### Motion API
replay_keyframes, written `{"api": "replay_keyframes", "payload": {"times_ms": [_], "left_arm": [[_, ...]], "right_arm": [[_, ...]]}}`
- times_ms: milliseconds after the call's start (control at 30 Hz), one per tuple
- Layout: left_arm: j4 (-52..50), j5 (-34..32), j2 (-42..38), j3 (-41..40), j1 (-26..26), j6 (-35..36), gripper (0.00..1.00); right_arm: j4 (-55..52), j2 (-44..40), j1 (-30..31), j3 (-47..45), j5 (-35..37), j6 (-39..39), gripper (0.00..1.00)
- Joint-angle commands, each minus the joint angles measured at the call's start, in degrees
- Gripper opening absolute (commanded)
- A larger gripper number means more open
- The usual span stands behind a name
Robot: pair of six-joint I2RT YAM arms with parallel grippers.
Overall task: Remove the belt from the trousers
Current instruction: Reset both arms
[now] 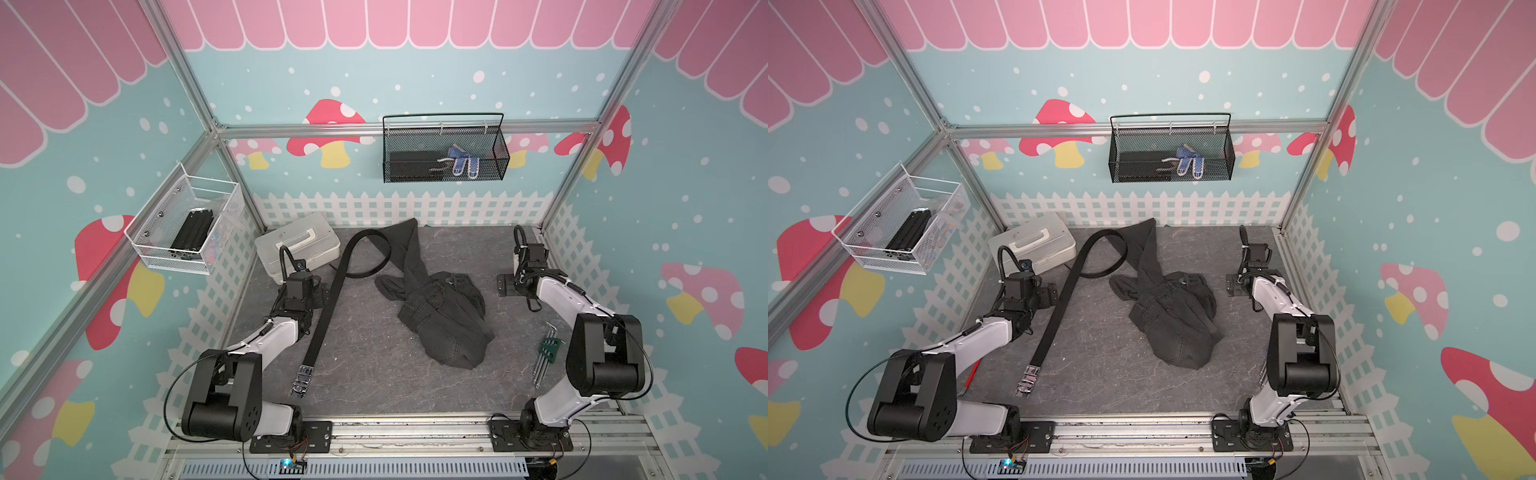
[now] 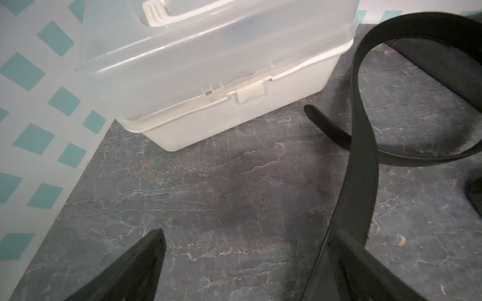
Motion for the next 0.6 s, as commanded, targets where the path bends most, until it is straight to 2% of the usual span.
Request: {"api": "replay_keyframes", "payload": {"times_ms": [0, 67, 133, 233, 267, 367, 433, 500, 567], "left_arm": [[24.0, -0.1, 2.5, -5.8, 0.2, 2.5, 0.99], [30.9, -0.7, 5.4, -8.2, 0.9, 1.5, 0.99], [28.9, 1.9, 4.0, -8.7, 2.0, 0.4, 0.99], [42.9, 5.9, 7.2, -14.0, 2.2, 2.5, 0.99], [39.7, 6.3, 5.4, -14.1, 2.3, 2.0, 0.99], [45.3, 8.3, 6.5, -15.9, 2.2, 2.9, 0.99], [42.4, 9.2, 5.7, -15.3, 2.3, 3.0, 0.99], [43.2, 10.6, 6.4, -15.0, 2.2, 3.7, 0.99], [41.3, 11.4, 5.7, -14.6, 2.3, 3.8, 0.99]], "right_arm": [[13.0, -2.9, -0.5, -5.4, 3.8, -4.8, 0.99], [31.8, -9.0, -1.5, -16.8, -5.1, -2.6, 0.99], [46.1, -12.4, -1.8, -24.5, -10.1, -2.2, 0.99], [45.6, -11.7, -1.9, -23.4, -9.9, -2.6, 0.99], [46.7, -11.7, -1.9, -23.8, -11.9, -3.1, 0.98], [46.4, -12.5, -1.9, -24.5, -17.3, -1.8, 0.99], [44.8, -14.3, -1.9, -26.3, -16.4, 0.4, 0.99], [50.3, -15.8, -1.9, -31.5, -15.2, 0.1, 0.99], [58.9, -13.8, -2.2, -35.7, -13.6, 1.5, 0.99]]}}
